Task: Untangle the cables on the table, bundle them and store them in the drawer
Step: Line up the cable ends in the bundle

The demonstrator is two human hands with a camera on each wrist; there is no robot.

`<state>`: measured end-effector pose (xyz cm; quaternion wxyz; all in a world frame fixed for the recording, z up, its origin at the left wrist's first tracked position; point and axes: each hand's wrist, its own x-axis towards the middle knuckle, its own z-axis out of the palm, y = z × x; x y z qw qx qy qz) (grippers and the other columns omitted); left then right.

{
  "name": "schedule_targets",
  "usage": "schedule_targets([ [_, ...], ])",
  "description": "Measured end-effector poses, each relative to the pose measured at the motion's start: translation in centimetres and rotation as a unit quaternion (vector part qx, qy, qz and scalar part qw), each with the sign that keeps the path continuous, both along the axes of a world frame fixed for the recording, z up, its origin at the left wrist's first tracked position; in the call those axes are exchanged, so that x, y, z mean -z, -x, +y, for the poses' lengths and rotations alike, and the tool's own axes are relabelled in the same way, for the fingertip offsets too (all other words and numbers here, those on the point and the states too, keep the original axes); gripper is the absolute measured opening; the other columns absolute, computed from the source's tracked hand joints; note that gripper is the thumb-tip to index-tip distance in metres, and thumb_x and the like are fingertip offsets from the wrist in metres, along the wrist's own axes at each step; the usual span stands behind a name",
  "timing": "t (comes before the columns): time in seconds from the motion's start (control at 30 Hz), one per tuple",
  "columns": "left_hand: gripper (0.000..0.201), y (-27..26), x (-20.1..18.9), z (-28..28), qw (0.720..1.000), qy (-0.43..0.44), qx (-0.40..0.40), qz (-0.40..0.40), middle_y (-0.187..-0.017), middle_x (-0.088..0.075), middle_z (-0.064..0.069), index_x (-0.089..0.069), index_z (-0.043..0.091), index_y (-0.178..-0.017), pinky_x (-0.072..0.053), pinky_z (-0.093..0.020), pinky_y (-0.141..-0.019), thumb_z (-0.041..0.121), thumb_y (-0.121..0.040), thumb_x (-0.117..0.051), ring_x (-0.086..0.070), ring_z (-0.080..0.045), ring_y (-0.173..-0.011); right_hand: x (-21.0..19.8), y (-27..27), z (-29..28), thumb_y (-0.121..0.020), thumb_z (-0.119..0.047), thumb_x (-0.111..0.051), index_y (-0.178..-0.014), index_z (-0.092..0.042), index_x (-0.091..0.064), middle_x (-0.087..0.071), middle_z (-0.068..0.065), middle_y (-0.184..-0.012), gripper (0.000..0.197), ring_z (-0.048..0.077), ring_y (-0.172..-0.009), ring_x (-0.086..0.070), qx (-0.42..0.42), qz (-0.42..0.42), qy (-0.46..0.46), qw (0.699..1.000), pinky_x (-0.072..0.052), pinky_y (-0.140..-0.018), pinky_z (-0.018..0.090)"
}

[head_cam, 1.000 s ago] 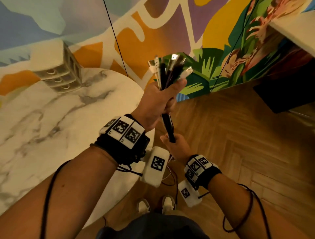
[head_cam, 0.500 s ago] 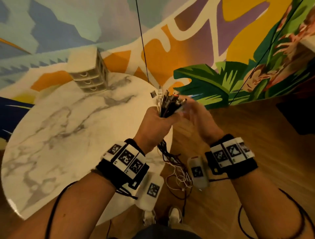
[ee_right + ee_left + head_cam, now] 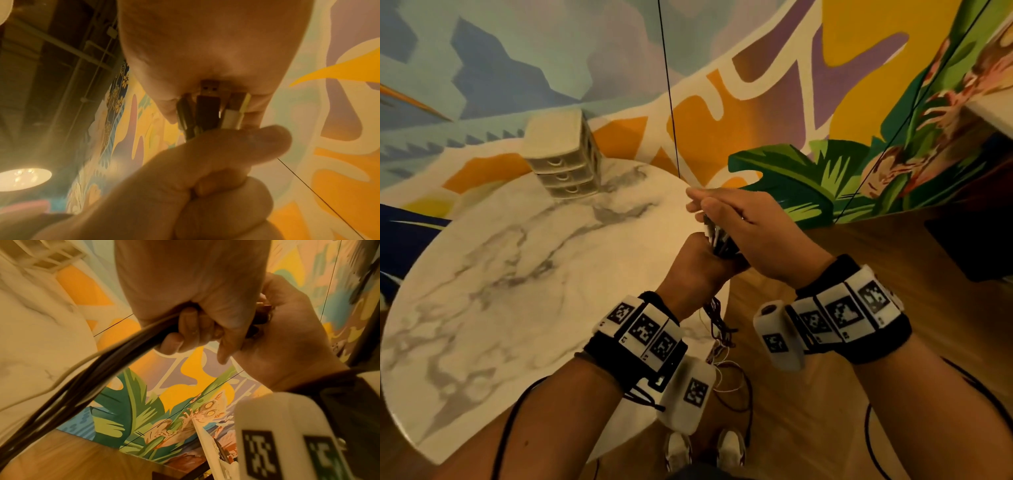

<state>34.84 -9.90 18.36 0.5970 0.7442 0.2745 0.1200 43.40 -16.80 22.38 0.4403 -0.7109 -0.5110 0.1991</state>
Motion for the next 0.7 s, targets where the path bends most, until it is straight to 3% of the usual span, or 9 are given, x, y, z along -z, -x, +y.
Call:
schedule_targets([
  [0.07, 0.027, -0.2, -0.1, 0.0, 1.0, -0.009, -0.012, -0.009, -0.086, -0.068, -0.016, -0.059, -0.01, -0.11, -0.048, -0.015, -0.058, -0.001, -0.085, -0.062, -0.067, -0.014, -0.079, 0.0, 0.2, -0.1, -0.102, -0.025, -0.037, -0.126, -0.019, -0.06, -0.068, -0.004, -0.112, 0.034, 0.007, -0.104, -0.06, -0.01, -0.013, 0.017, 1.0, -0.049, -0.093, 0.034],
  [0.13, 0.039, -0.4, 0.0, -0.1, 0.999, 0.002, -0.019, -0.027, -0.113, -0.061, -0.019, -0.051, -0.006, -0.124, -0.05, -0.012, -0.064, -0.001, -0.087, -0.06, -0.061, -0.03, -0.104, -0.4, 0.5, -0.2, -0.102, -0.027, -0.035, -0.12, -0.02, -0.064, -0.069, -0.005, -0.111, 0.036, 0.007, -0.103, -0.061, -0.024, -0.001, 0.031, 0.999, -0.049, -0.093, 0.033],
  [0.27, 0.022, -0.2, 0.4, -0.2, 0.999, -0.046, 0.002, -0.01, -0.081, -0.062, -0.008, -0.062, -0.003, -0.098, -0.046, -0.024, -0.063, 0.013, -0.083, -0.066, -0.058, -0.017, -0.073, -1.9, 0.7, 0.4, -0.101, -0.037, -0.033, -0.115, -0.016, -0.065, -0.065, 0.001, -0.116, 0.041, 0.014, -0.106, -0.057, -0.036, -0.059, 0.066, 0.995, -0.044, -0.094, 0.034],
  [0.37, 0.025, -0.3, 0.2, -0.8, 0.998, -0.05, -0.015, -0.031, -0.104, -0.061, -0.016, -0.054, -0.006, -0.112, -0.039, -0.008, -0.072, 0.0, -0.088, -0.058, -0.058, -0.027, -0.099, -2.2, 1.1, 1.3, -0.099, -0.044, -0.032, -0.101, -0.012, -0.065, -0.064, 0.004, -0.102, 0.046, 0.02, -0.094, -0.056, -0.032, -0.188, 0.158, 0.969, -0.045, -0.086, 0.038],
  [0.43, 0.032, -0.1, 0.5, -0.6, 0.997, -0.065, -0.007, -0.041, -0.104, -0.058, -0.01, -0.052, -0.01, -0.116, -0.037, -0.001, -0.074, -0.003, -0.086, -0.059, -0.056, -0.022, -0.1, -1.7, 1.0, 1.7, -0.099, -0.045, -0.031, -0.092, -0.008, -0.062, -0.062, 0.007, -0.092, 0.049, 0.024, -0.089, -0.056, -0.019, -0.207, 0.208, 0.956, -0.045, -0.08, 0.039],
  [0.5, 0.036, 0.3, 0.4, -0.1, 0.999, -0.028, 0.0, -0.032, -0.101, -0.06, -0.004, -0.053, -0.006, -0.118, -0.049, -0.02, -0.088, -0.003, -0.083, -0.063, -0.058, -0.014, -0.093, -1.4, 1.0, 1.8, -0.099, -0.046, -0.032, -0.098, -0.011, -0.066, -0.065, 0.007, -0.097, 0.049, 0.023, -0.093, -0.058, -0.022, -0.15, 0.208, 0.966, -0.046, -0.084, 0.039],
  [0.57, 0.044, 0.9, 0.3, 0.4, 1.0, -0.011, -0.012, -0.021, -0.112, -0.062, -0.011, -0.051, 0.0, -0.123, -0.052, -0.037, -0.09, 0.001, -0.082, -0.067, -0.061, -0.021, -0.101, -1.0, 1.3, 1.8, -0.098, -0.048, -0.032, -0.108, -0.019, -0.068, -0.067, 0.001, -0.11, 0.047, 0.017, -0.102, -0.058, -0.03, -0.066, 0.173, 0.982, -0.044, -0.093, 0.037],
  [0.63, 0.035, 1.2, 0.8, 0.6, 1.0, -0.02, -0.002, -0.005, -0.107, -0.064, -0.009, -0.057, 0.004, -0.116, -0.054, -0.034, -0.085, 0.007, -0.083, -0.068, -0.063, -0.014, -0.096, -0.6, 1.7, 1.9, -0.098, -0.048, -0.031, -0.112, -0.022, -0.068, -0.066, -0.003, -0.117, 0.047, 0.012, -0.108, -0.056, -0.022, -0.005, 0.138, 0.99, -0.042, -0.096, 0.032],
  [0.7, 0.012, 1.3, 1.2, 0.6, 1.0, -0.009, 0.014, 0.007, -0.076, -0.066, 0.004, -0.064, 0.015, -0.087, -0.05, -0.016, -0.064, 0.005, -0.082, -0.068, -0.058, 0.005, -0.065, -0.4, 2.1, 2.1, -0.1, -0.045, -0.026, -0.114, -0.022, -0.067, -0.065, -0.006, -0.121, 0.049, 0.002, -0.105, -0.057, -0.005, 0.118, 0.072, 0.99, -0.042, -0.091, 0.022],
])
